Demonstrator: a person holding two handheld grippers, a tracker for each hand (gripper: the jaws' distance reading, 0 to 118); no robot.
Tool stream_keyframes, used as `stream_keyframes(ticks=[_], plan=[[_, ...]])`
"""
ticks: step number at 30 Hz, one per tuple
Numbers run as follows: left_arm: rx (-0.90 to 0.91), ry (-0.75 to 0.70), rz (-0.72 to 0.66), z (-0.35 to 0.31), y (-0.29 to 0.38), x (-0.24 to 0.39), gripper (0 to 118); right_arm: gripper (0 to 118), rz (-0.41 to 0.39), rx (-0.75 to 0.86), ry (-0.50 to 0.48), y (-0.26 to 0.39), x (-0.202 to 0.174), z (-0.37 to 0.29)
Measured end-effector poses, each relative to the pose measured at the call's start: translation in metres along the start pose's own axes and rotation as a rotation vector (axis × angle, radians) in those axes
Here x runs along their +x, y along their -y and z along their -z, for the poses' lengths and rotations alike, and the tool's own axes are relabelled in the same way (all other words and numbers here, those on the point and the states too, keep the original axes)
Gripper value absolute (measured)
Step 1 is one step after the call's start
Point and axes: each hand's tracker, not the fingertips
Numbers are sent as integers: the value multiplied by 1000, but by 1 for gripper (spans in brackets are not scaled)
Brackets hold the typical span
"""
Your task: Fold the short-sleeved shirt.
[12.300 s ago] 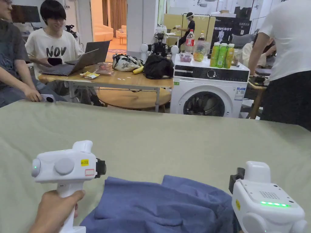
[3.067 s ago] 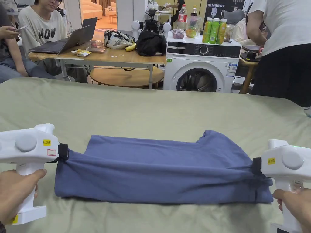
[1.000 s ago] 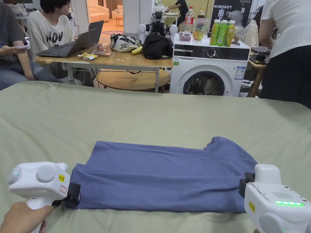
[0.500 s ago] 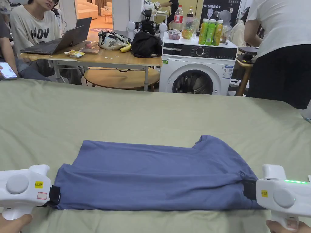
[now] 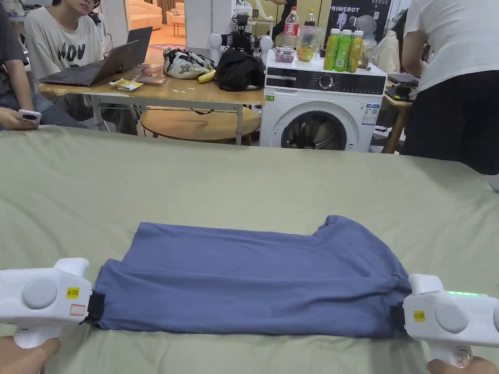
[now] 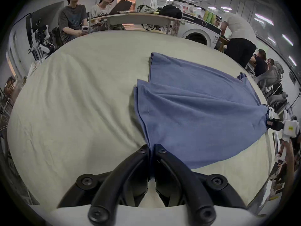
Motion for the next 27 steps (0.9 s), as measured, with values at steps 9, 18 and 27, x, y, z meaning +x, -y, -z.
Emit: stream_keyframes(ticks=[9, 18, 27], plan=[[106, 53, -12, -52, -3, -2, 0, 4, -13, 50, 24, -4, -6, -76], [55, 56, -5, -64, 51, -8, 0, 4, -58, -85, 101, 65, -2, -82], [-32, 18, 17, -11, 75, -11, 0, 24, -60, -98, 145, 78, -8, -50]])
